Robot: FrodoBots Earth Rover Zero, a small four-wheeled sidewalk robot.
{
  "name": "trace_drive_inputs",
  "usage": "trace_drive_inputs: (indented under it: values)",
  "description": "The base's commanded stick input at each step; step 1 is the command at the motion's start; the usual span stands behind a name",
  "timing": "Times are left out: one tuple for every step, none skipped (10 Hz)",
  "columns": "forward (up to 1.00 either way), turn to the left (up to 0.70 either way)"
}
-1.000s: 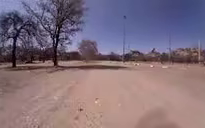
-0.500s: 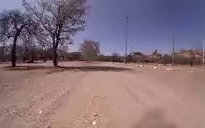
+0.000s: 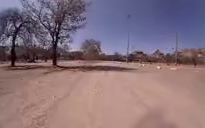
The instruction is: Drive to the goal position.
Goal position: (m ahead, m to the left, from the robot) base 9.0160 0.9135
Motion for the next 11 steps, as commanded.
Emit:
trace_drive_inputs:
  values:
    - [1.00,0.00]
    - [1.00,0.00]
    - [1.00,0.00]
    - [1.00,0.00]
    - [1.00,-0.07]
    - [1.00,-0.19]
    - [1.00,-0.27]
    - [1.00,-0.27]
    - [1.00,-0.27]
    - [1.00,0.00]
    - [1.00,0.00]
